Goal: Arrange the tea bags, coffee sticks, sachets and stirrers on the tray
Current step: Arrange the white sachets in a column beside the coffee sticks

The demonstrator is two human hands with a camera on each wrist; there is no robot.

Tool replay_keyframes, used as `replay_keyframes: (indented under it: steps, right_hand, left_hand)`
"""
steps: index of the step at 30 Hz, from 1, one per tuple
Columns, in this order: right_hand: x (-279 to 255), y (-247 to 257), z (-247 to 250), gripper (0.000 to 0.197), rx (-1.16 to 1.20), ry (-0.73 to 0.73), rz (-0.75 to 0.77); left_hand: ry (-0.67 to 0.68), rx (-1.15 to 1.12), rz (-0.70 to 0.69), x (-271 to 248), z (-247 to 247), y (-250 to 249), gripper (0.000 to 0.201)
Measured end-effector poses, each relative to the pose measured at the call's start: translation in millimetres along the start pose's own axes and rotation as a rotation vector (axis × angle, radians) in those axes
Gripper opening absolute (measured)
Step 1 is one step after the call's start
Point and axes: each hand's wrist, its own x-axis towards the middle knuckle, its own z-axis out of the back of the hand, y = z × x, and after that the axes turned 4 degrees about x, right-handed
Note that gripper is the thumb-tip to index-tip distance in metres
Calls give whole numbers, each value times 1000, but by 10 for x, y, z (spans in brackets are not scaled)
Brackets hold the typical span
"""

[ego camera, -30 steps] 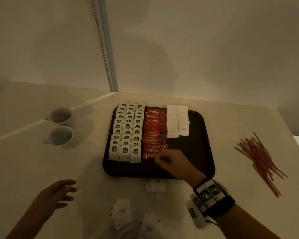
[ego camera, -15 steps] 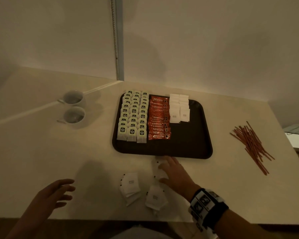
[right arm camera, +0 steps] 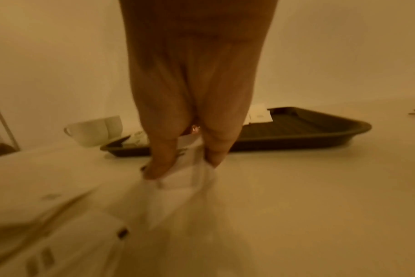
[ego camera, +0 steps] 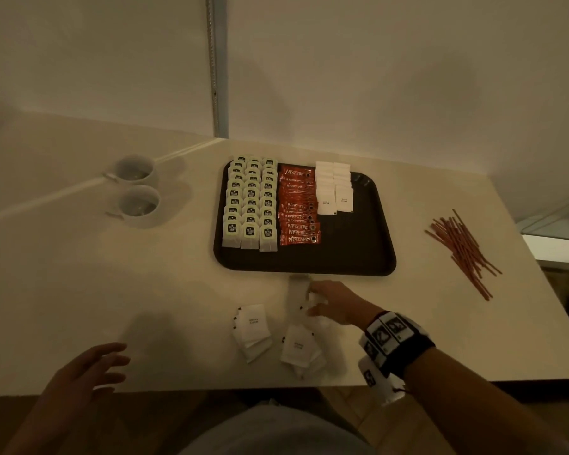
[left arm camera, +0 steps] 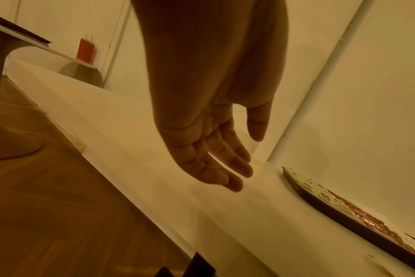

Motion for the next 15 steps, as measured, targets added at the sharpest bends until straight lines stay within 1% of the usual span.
replay_keyframes:
  steps: [1,4,5,6,8,9,13,15]
  right_hand:
    - [-47,30,8,46,33,63,27]
    - [-195,127,-100,74,56,256,82]
    - [-231,132,-170,78,38,291,93]
    - [-256,129,-240,80,-33,297,127]
    - [-263,92,-355,82,-282,256,227]
    - [-258,59,-400,82,-362,229,258]
    - [-237,11,-444,77,-513,110,372]
    - [-226,6,-443,74,-500,107,407]
  left_hand:
    - [-6,0,-1,4,22,18,20]
    - [-14,-1,6,22,71,52,21]
    - [-10,0,10,28,76,56,21]
    - [-7,-1,12,37,81,59,21]
    - [-6,-5,10,47,97,61,21]
    - [-6,-8,7,50,104,59,21]
    - [-7,-8,1,59,120,60,21]
    - [-3,1,-4,68,117,48,21]
